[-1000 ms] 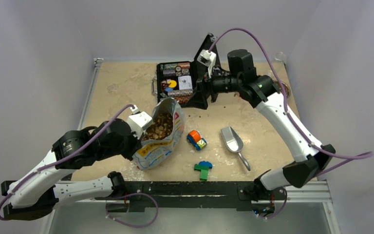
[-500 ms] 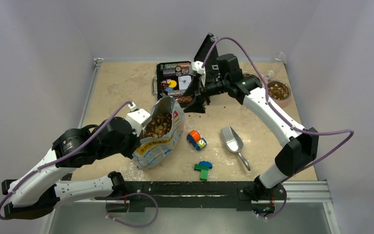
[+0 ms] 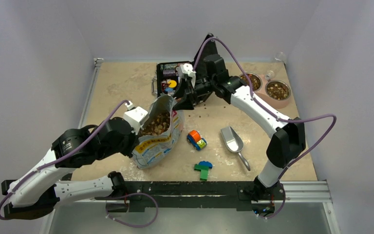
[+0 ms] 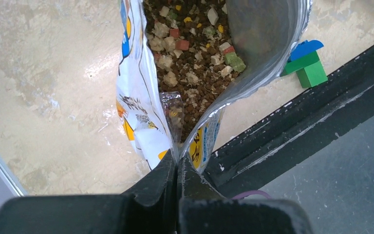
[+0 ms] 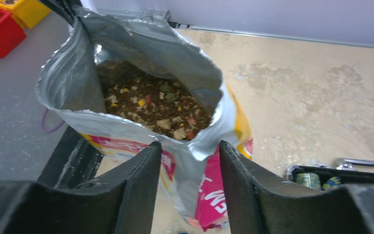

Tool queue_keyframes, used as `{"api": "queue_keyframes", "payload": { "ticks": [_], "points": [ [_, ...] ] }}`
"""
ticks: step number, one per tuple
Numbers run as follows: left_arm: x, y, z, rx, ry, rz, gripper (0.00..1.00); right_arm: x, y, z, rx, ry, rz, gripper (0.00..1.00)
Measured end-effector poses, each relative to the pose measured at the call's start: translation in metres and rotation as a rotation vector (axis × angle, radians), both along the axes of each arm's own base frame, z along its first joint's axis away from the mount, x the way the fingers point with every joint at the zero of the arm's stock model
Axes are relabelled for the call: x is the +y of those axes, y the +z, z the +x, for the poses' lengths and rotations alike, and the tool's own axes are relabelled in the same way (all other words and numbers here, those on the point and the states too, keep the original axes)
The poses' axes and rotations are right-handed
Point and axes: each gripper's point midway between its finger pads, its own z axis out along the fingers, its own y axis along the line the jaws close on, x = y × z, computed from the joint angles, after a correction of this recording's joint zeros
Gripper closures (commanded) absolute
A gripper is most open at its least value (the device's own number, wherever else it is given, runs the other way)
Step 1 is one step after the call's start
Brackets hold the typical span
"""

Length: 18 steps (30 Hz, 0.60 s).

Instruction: Serve the pet food

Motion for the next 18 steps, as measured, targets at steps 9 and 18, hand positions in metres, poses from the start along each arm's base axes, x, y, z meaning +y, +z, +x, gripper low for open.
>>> {"api": "queue_keyframes", "payload": {
  "ticks": [9,18],
  "points": [
    [0.007,0.003,0.005,-0.042,0.006,0.025,1.0,0.0,-0.008,-0.01,0.025,0.006,0.076,1.0],
    [0.032,0.012,0.022,-0.165,0.124,0.03,1.0,-0.028,-0.005,0.001,0.073,-0.242,0.105,1.0]
  ]
}}
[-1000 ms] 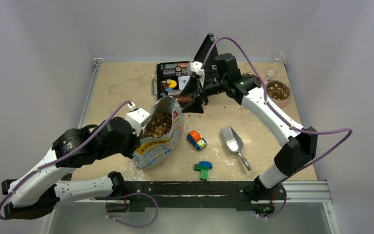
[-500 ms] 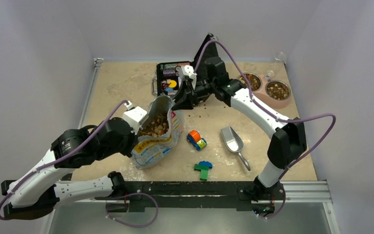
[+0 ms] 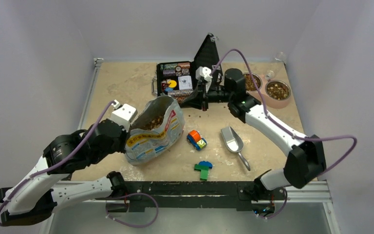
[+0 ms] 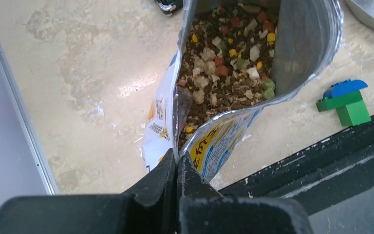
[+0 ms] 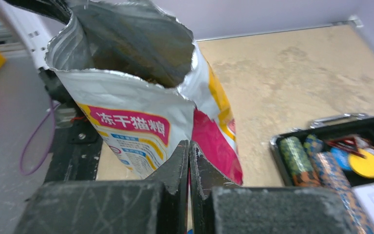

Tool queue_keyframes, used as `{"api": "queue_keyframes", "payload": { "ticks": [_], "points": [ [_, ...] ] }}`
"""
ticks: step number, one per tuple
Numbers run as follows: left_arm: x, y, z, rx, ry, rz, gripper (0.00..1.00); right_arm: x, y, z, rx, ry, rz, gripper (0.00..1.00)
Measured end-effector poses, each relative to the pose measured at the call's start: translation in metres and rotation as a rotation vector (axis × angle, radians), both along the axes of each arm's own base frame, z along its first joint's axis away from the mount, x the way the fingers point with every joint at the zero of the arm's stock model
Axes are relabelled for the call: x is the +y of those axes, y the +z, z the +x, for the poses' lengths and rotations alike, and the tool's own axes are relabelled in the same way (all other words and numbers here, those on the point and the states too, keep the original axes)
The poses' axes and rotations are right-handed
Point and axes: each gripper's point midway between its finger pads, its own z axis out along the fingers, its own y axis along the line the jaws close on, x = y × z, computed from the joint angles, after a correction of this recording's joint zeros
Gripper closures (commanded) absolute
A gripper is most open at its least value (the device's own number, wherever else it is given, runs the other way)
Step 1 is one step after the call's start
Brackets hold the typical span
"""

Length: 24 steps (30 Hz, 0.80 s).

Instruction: Serve the pet food

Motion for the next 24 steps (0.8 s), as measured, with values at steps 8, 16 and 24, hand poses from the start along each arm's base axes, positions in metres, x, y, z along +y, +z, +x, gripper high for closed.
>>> {"api": "queue_keyframes", "payload": {
  "ticks": [8,16,24],
  "points": [
    [0.003,0.003,0.001,-0.042,-0.002,-0.046,1.0,-0.016,0.022,-0.012,-0.08,-0.017,0.022,0.16],
    [0.003,0.001,-0.007,-0.026,-0.032,-0.077,1.0,0.016,0.003,0.004,-0.024,0.151,-0.007,0.1],
    [0.002,0.0,-0.008,-0.021,-0.039,-0.077,1.0,0.058,-0.013,-0.032,0.006,0.343,-0.006,0.27]
  ]
}}
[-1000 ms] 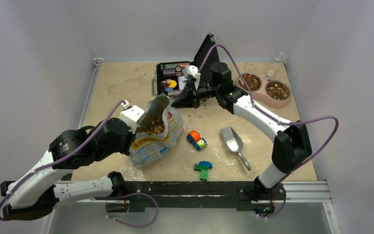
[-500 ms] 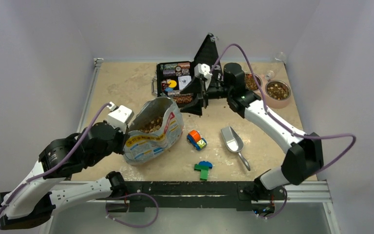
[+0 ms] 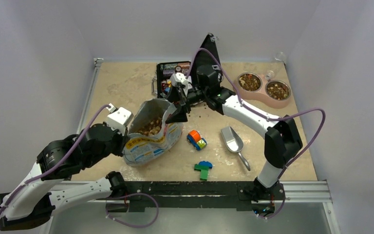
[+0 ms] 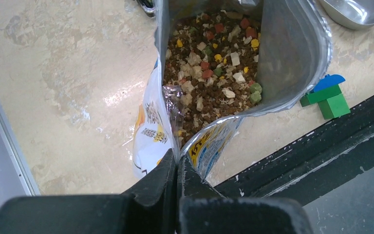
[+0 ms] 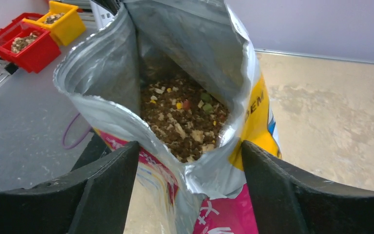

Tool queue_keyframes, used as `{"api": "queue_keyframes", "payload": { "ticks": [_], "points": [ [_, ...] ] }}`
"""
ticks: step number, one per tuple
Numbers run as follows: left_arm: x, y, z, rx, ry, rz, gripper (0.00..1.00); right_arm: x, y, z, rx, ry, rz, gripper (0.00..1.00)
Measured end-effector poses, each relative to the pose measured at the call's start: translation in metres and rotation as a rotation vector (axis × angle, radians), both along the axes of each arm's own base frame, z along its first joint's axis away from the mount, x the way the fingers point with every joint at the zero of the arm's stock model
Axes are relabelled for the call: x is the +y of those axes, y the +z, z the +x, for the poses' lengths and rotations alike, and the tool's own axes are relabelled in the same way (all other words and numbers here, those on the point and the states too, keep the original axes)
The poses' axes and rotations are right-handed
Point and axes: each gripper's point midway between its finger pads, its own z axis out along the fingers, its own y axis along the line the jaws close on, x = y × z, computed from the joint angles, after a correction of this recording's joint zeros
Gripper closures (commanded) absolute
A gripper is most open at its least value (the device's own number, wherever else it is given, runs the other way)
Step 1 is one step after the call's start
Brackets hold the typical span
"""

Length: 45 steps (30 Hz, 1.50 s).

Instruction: Serve the pet food

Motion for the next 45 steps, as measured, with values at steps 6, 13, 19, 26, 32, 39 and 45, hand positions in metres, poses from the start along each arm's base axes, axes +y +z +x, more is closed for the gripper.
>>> {"api": "queue_keyframes", "payload": {
  "ticks": [6,13,19,26,32,39,45],
  "points": [
    [0.001,-0.003,-0.001,-0.009,-0.007,-0.01,1.0,-0.007,-0.009,-0.002,0.046,-0.047,0.042,1.0],
    [-0.015,0.002,0.011,-0.086,-0.055,-0.033,1.0,-0.064,-0.01,0.006,0.143,-0.196,0.034,1.0],
    [-0.035,-0.001,0.022,-0.068,-0.06,-0.043,0.95,-0.103,-0.005,-0.005,0.137,-0.278,0.017,1.0],
    [-0.018,0.029,-0.002,0.14,0.146,-0.181,0.31,-0.102,-0.007,-0.007,0.137,-0.321,-0.01,1.0],
    [-0.009,0.13,-0.018,0.141,0.226,-0.492,0.19,-0.091,-0.006,0.013,0.104,-0.453,-0.025,1.0],
    [-0.063,0.217,0.006,0.209,0.277,-0.834,0.11,-0.089,-0.009,0.03,0.087,-0.537,-0.052,1.0],
    [-0.095,0.114,0.015,0.621,0.637,-0.801,0.01,-0.091,-0.008,0.029,0.054,-0.554,-0.061,1.0]
  ]
}}
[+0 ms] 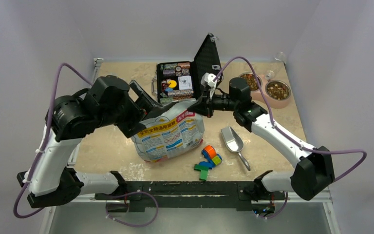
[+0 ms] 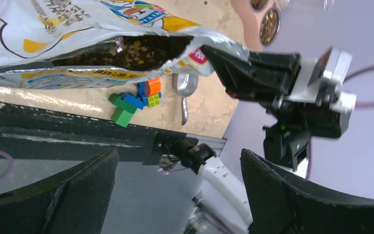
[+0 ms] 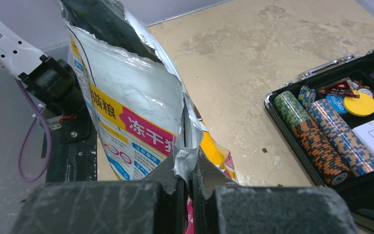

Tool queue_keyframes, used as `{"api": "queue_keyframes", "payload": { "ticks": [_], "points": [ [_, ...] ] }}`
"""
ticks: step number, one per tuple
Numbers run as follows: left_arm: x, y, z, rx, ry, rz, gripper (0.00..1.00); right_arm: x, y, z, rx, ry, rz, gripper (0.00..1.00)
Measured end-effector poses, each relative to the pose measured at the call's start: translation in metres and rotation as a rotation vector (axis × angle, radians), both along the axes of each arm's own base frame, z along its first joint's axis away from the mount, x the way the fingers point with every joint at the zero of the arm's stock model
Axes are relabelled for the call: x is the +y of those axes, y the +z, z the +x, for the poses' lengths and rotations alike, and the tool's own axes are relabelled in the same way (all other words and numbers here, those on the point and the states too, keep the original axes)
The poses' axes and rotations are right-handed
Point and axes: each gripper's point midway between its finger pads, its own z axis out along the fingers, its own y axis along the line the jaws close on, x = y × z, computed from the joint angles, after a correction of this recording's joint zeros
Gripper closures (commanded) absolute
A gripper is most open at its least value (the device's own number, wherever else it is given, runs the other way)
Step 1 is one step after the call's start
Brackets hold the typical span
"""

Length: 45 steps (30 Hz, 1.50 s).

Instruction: Serve the pet food

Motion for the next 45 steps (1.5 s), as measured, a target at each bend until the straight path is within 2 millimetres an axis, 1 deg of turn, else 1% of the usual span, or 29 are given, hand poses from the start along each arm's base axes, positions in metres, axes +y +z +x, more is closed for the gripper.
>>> {"api": "queue_keyframes", "payload": {
  "ticks": [2,5,7,9,11,14,16,21,24,26,27,29,30,31,33,34,35,36,37,38,41,43,45],
  "points": [
    [-0.002,-0.012,0.006,0.065,0.078,-0.004,0.01,-0.001,0.0,-0.003,-0.003,0.0,-0.004,1.0],
    [0.001,-0.012,0.015,0.111,0.226,-0.079,0.01,-0.005,0.0,-0.008,-0.007,-0.001,-0.008,1.0],
    [0.006,-0.016,0.017,0.143,0.309,-0.122,0.02,-0.006,0.0,-0.01,-0.016,-0.001,-0.01,1.0],
    [0.013,-0.03,0.015,0.196,0.39,-0.142,0.04,-0.007,0.0,-0.012,-0.025,-0.001,-0.013,1.0],
    [0.019,-0.038,0.015,0.234,0.457,-0.149,0.06,-0.009,-0.001,-0.014,-0.037,-0.001,-0.016,1.0],
    [0.02,-0.04,0.027,0.243,0.536,-0.166,0.07,-0.01,-0.001,-0.016,-0.054,0.002,-0.018,1.0],
    [0.021,-0.047,0.036,0.252,0.586,-0.165,0.07,-0.01,-0.001,-0.016,-0.061,0.004,-0.02,1.0],
    [0.028,-0.074,0.039,0.3,0.647,-0.11,0.07,-0.01,-0.001,-0.016,-0.075,0.007,-0.023,1.0],
    [0.027,-0.08,0.04,0.312,0.655,-0.1,0.11,-0.01,-0.001,-0.016,-0.091,0.011,-0.027,1.0],
    [0.028,-0.087,0.039,0.321,0.66,-0.086,0.19,-0.01,-0.001,-0.016,-0.105,0.018,-0.029,1.0],
    [0.029,-0.094,0.038,0.331,0.665,-0.07,0.24,-0.01,-0.001,-0.016,-0.112,0.021,-0.03,1.0],
    [0.031,-0.11,0.036,0.356,0.676,-0.03,0.44,-0.011,0.0,-0.018,-0.136,0.036,-0.033,1.0],
    [0.032,-0.117,0.035,0.366,0.684,-0.011,0.51,-0.011,0.0,-0.019,-0.149,0.045,-0.037,0.98],
    [0.034,-0.124,0.035,0.374,0.69,0.005,0.54,-0.012,-0.001,-0.021,-0.161,0.055,-0.044,0.92],
    [0.038,-0.137,0.03,0.386,0.694,0.031,0.59,-0.014,-0.003,-0.025,-0.198,0.085,-0.069,0.71],
    [0.04,-0.141,0.028,0.382,0.695,0.028,0.63,-0.015,-0.002,-0.026,-0.214,0.098,-0.085,0.61],
    [0.043,-0.143,0.027,0.375,0.695,0.017,0.72,-0.015,0.0,-0.027,-0.236,0.111,-0.101,0.52],
    [0.045,-0.143,0.025,0.368,0.693,0.006,0.86,-0.017,0.003,-0.027,-0.254,0.12,-0.119,0.43],
    [0.047,-0.143,0.022,0.361,0.692,-0.007,0.92,-0.017,0.008,-0.028,-0.282,0.128,-0.135,0.39],
    [0.049,-0.142,0.02,0.355,0.689,-0.017,0.95,-0.018,0.011,-0.029,-0.308,0.137,-0.152,0.37],
    [0.055,-0.139,0.018,0.331,0.688,-0.027,1.0,-0.015,0.021,-0.034,-0.397,0.161,-0.219,0.34],
    [0.056,-0.139,0.018,0.325,0.69,-0.025,1.0,-0.004,0.022,-0.049,-0.431,0.211,-0.254,0.34],
    [0.056,-0.139,0.019,0.319,0.69,-0.023,1.0,0.005,0.026,-0.057,-0.467,0.247,-0.293,0.34]
  ]
}}
